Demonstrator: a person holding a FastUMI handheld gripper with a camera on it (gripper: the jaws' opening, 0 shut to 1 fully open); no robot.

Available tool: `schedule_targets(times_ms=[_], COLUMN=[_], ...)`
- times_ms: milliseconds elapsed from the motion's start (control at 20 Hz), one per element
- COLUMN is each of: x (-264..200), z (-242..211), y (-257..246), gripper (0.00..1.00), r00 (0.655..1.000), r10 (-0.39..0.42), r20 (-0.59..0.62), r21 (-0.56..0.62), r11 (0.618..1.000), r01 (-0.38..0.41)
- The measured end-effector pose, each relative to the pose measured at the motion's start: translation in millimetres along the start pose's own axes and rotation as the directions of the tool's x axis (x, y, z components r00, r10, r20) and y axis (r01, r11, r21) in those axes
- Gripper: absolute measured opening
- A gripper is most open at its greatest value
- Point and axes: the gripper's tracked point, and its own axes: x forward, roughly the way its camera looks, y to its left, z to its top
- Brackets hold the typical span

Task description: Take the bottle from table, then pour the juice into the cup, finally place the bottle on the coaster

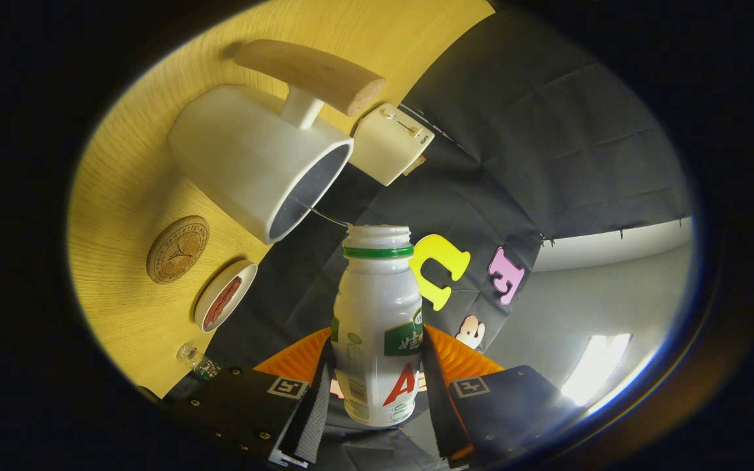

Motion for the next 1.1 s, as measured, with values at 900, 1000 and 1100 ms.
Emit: schedule_targets(times_ms=[900, 1000, 1100], x=[-3.4, -4.6, -5.2], z=[2.6, 2.8, 3.5], y=[0.4, 0.9, 2.3], gripper=[0.66, 0.66, 0.66], r00=[1.0, 0.999, 0.999], r10=[-0.01, -0.014, -0.012], r20=[0.026, 0.029, 0.03], r21=[-0.087, -0.101, -0.102], r11=[0.996, 0.995, 0.995], r01=[0.012, 0.017, 0.015])
